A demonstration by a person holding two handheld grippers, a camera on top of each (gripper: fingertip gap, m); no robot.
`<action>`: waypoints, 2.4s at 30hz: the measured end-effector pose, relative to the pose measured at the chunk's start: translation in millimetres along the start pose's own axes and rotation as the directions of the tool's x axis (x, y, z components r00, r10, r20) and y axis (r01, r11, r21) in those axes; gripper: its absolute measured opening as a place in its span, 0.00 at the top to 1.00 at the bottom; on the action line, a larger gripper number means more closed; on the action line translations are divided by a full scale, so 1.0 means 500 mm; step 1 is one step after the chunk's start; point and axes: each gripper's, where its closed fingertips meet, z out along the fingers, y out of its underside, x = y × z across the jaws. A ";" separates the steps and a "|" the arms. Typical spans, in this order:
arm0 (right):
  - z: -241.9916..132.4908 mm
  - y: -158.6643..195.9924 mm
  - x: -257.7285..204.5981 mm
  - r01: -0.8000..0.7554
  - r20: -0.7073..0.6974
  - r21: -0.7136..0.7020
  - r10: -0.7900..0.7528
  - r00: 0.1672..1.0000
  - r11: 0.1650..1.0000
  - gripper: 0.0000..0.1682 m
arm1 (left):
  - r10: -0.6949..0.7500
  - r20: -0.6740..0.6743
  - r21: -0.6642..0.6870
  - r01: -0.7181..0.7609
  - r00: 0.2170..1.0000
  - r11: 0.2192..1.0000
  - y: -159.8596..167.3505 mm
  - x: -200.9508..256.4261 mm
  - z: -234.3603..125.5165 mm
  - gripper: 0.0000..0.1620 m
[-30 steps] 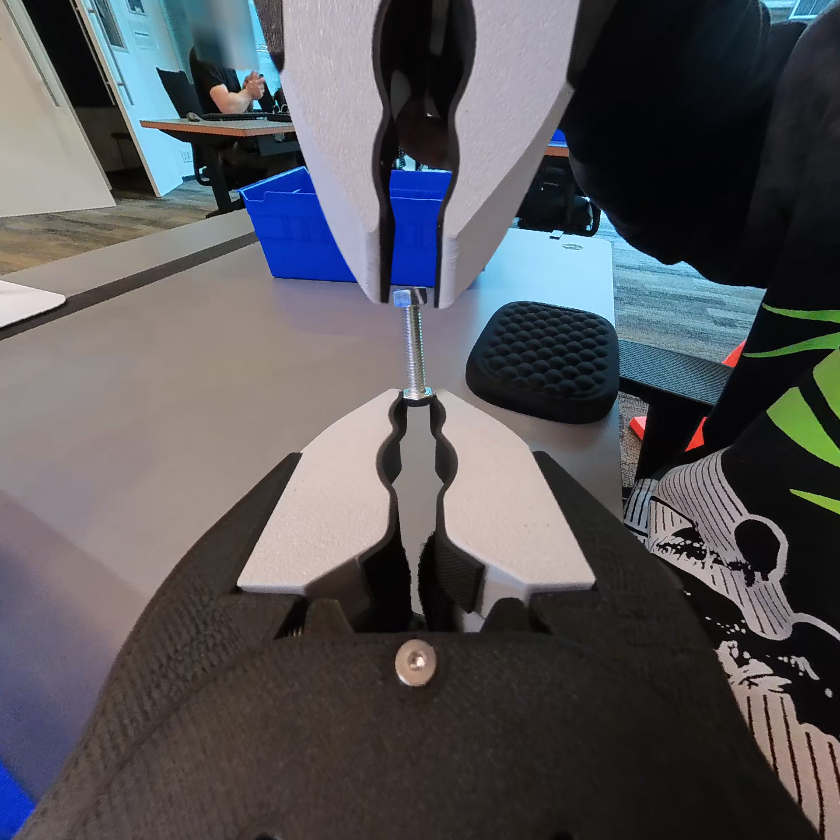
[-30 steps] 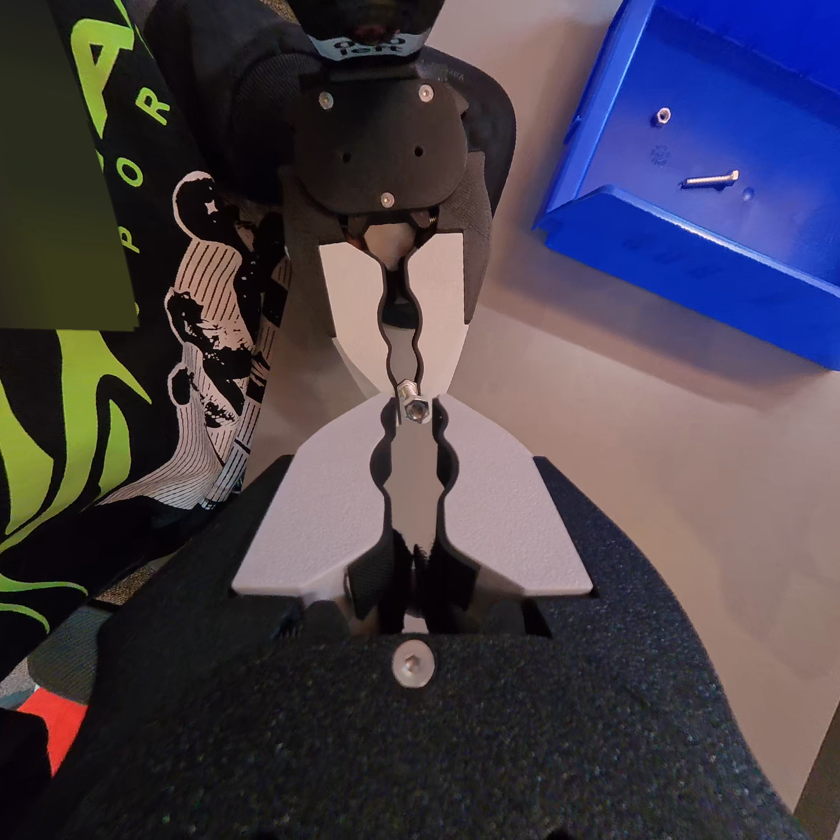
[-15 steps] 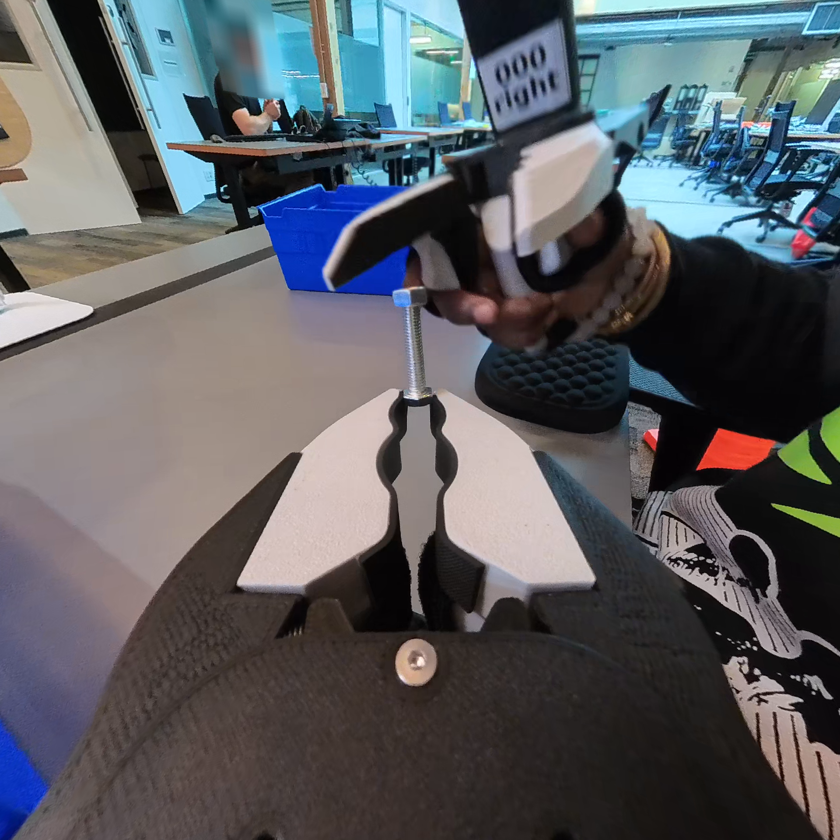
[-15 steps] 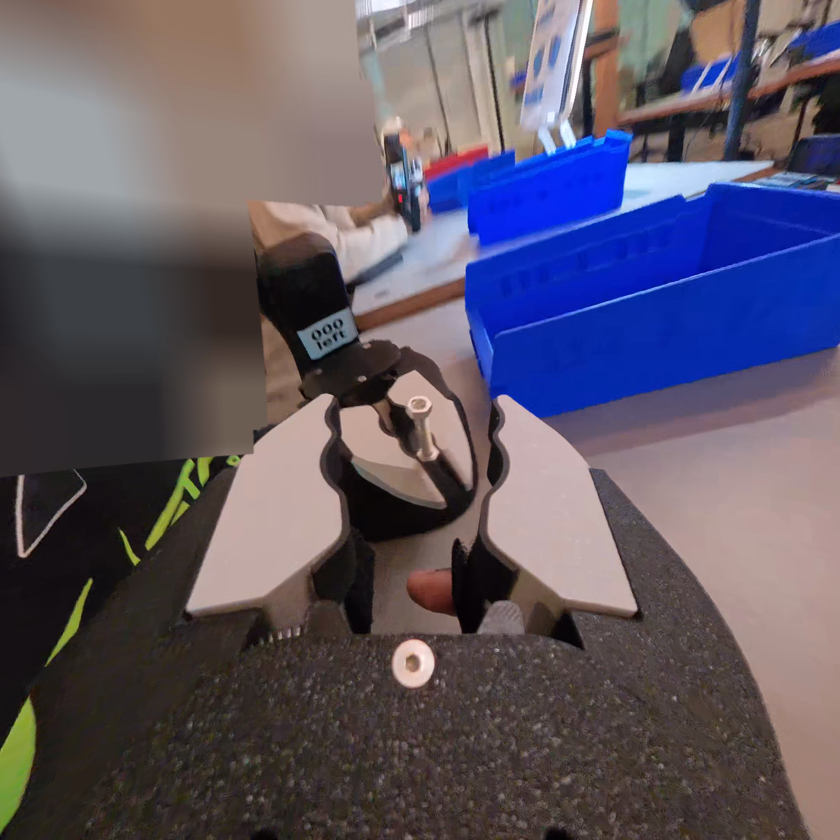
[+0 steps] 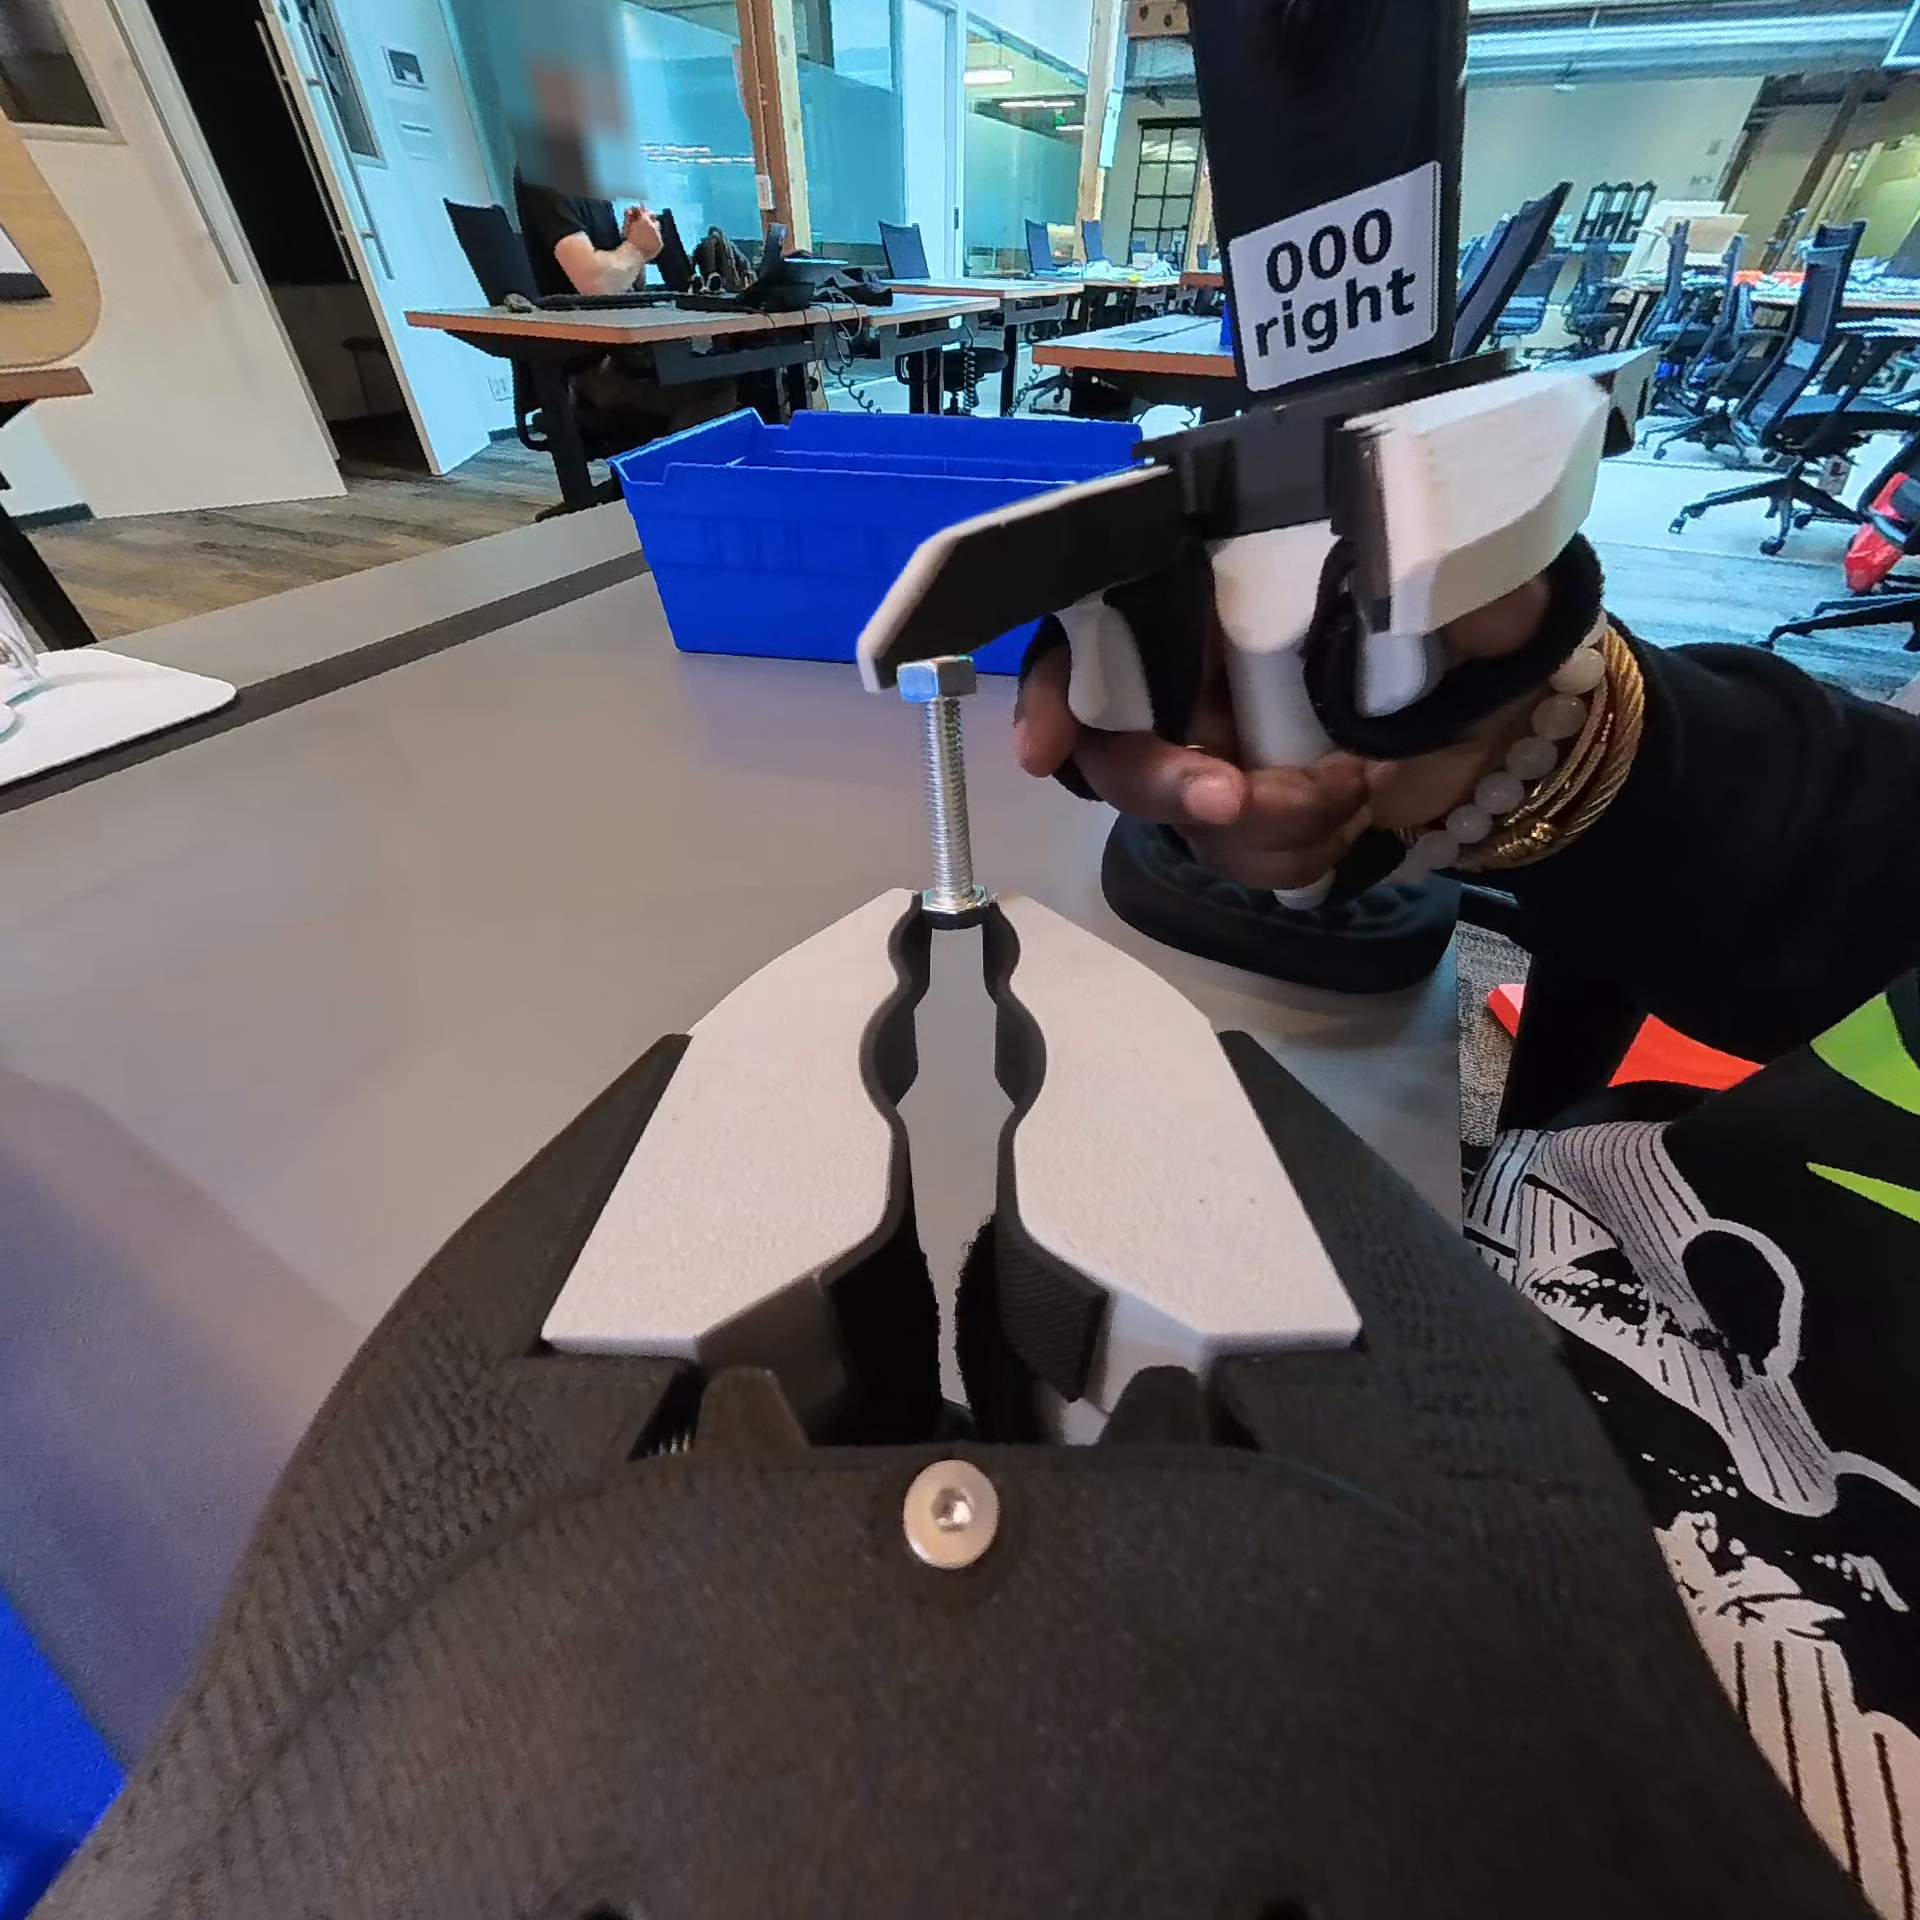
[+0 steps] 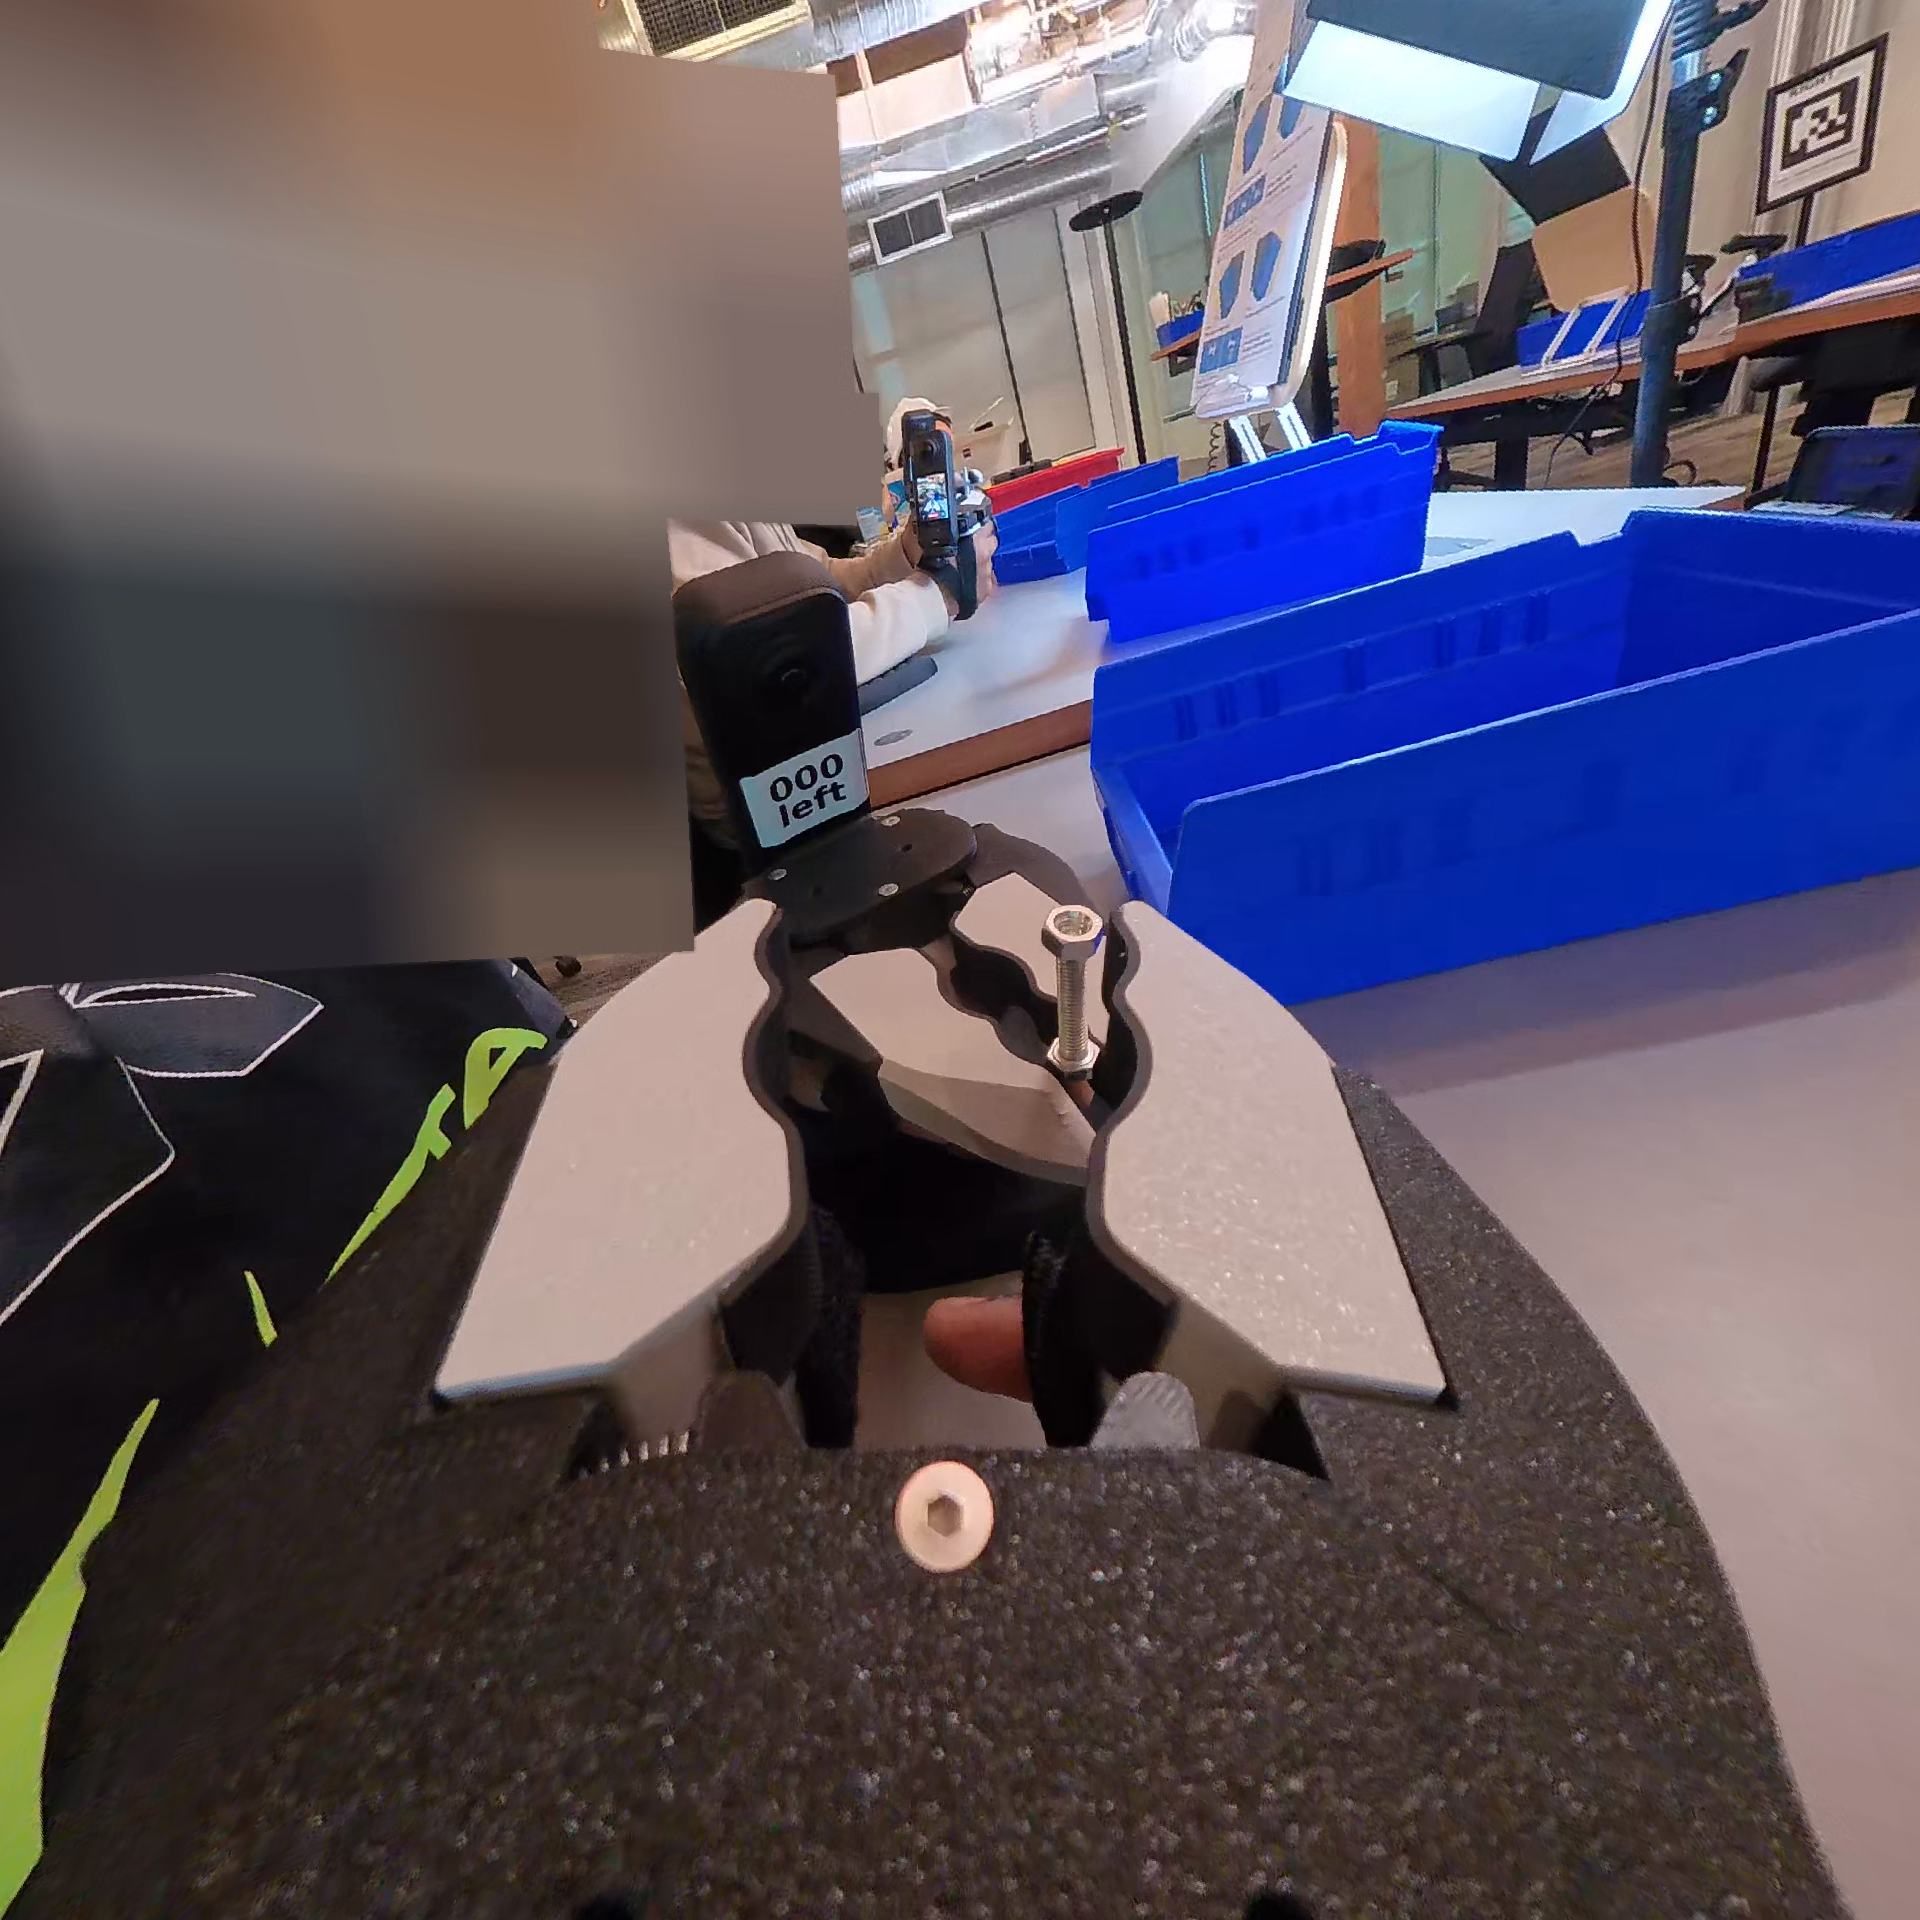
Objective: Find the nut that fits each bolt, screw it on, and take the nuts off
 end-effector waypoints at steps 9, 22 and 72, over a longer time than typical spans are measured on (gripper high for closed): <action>-0.004 -0.001 0.000 0.002 -0.010 -0.004 -0.002 1.000 1.000 0.66 | -0.007 0.004 0.001 0.007 1.000 1.000 0.000 -0.002 0.000 0.94; 0.000 -0.001 -0.001 0.013 -0.015 0.005 -0.013 1.000 1.000 0.64 | -0.005 0.003 -0.001 0.005 1.000 1.000 0.001 -0.001 0.000 0.94; 0.045 0.019 0.005 0.104 -0.052 -0.025 -0.105 0.993 0.994 0.56 | -0.008 0.011 -0.011 0.008 1.000 1.000 0.005 -0.004 0.003 0.94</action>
